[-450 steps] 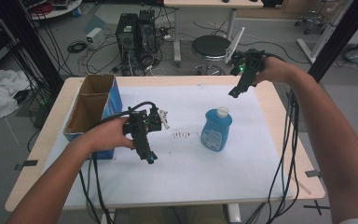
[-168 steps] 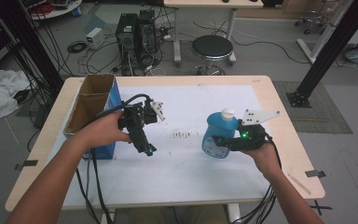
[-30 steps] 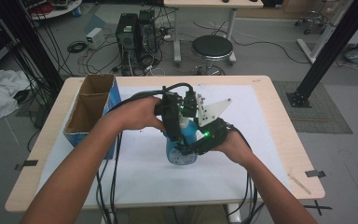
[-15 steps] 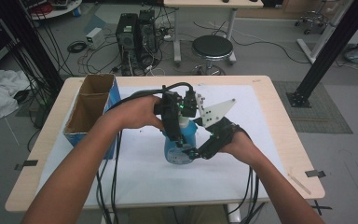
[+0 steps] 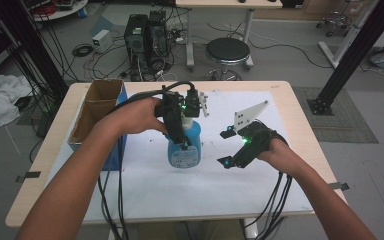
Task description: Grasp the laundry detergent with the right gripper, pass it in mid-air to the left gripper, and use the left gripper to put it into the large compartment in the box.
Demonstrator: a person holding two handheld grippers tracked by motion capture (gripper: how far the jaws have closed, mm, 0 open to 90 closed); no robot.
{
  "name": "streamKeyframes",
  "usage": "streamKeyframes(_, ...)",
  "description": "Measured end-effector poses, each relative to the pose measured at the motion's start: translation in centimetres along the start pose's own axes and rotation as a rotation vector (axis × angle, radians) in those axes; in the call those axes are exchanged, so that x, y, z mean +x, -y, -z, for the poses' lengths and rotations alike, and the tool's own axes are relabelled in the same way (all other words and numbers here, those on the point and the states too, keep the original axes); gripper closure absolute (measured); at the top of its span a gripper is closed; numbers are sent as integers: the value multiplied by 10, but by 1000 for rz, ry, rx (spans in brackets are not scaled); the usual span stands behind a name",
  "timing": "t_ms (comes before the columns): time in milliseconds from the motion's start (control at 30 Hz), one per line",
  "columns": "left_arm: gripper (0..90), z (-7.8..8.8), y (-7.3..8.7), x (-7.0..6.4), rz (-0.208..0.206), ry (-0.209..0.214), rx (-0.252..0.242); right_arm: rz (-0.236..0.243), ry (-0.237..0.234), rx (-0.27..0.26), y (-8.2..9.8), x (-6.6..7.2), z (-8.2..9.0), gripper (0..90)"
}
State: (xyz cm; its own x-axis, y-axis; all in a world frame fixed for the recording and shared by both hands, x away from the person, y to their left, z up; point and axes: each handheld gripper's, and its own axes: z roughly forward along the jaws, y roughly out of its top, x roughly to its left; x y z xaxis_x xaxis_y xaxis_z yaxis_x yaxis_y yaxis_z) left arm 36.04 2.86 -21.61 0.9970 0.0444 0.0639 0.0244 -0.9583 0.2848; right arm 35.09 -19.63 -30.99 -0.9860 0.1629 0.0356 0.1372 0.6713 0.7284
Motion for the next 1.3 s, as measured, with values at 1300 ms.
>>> streamKeyframes(1300, 379, 67, 46, 35, 209, -127, -21, -205, 147, 344, 56, -39, 87, 9)
